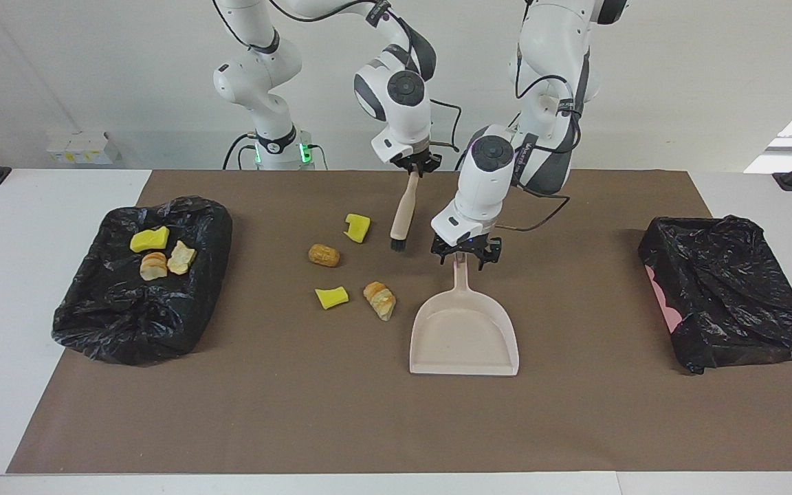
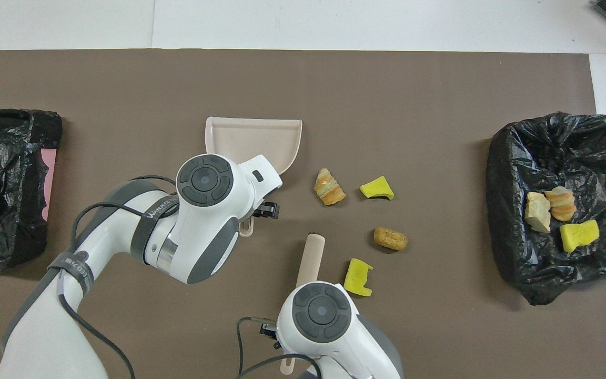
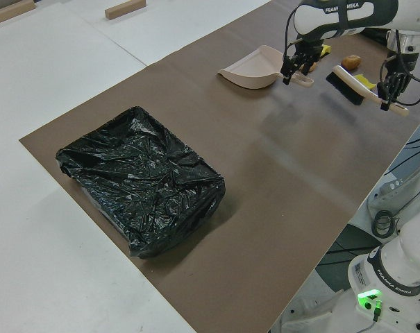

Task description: Sweep and dump trash in bin

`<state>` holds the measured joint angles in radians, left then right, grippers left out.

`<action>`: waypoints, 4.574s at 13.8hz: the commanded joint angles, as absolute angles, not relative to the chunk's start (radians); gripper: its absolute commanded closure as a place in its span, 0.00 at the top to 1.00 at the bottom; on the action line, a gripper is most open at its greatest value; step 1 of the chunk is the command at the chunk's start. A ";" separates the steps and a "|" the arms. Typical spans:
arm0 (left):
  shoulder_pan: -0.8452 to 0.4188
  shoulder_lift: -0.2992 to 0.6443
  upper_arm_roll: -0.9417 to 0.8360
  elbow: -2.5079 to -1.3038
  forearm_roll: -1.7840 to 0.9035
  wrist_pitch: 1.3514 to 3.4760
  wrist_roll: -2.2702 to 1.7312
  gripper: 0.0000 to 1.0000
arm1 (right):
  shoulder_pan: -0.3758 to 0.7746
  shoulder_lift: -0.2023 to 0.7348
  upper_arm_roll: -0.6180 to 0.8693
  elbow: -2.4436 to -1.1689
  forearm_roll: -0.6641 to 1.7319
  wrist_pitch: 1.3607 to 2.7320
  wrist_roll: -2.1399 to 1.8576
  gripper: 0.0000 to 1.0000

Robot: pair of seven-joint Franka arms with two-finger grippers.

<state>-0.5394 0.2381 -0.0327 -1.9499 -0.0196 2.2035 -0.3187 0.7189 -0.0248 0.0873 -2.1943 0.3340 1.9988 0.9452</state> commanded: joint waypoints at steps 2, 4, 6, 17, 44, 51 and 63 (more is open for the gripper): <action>-0.545 0.215 -0.017 -1.976 -0.012 2.207 -0.321 0.28 | 0.579 -0.075 0.095 -2.166 0.261 1.846 0.979 0.00; -0.543 0.215 -0.015 -1.974 -0.011 2.206 -0.316 0.12 | 0.529 -0.083 0.097 -2.169 0.230 1.789 0.985 0.00; -0.542 0.215 -0.015 -1.971 -0.002 2.197 -0.308 0.00 | 0.467 -0.095 0.097 -2.190 0.227 1.737 0.986 0.00; -0.416 0.058 -0.003 -1.980 0.012 1.921 0.273 0.00 | 0.337 -0.114 0.104 -2.368 0.198 1.942 0.819 0.00; -0.454 -0.037 -0.011 -2.281 0.181 2.144 0.821 0.00 | 0.569 0.330 0.107 -1.853 0.400 2.042 0.362 0.00; -0.454 -0.037 -0.011 -2.281 0.181 2.146 0.819 0.00 | 0.583 0.266 0.098 -1.851 0.408 1.890 0.373 0.00; -0.454 -0.044 -0.009 -2.298 0.198 2.166 0.828 0.00 | 0.506 -0.024 0.100 -2.113 0.275 1.566 0.856 0.00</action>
<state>-0.4393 -0.0126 -0.0180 -2.2538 0.1762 2.1389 0.8179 0.5075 0.0595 0.0952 -2.0030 0.2878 1.5592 0.7811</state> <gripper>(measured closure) 0.683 0.736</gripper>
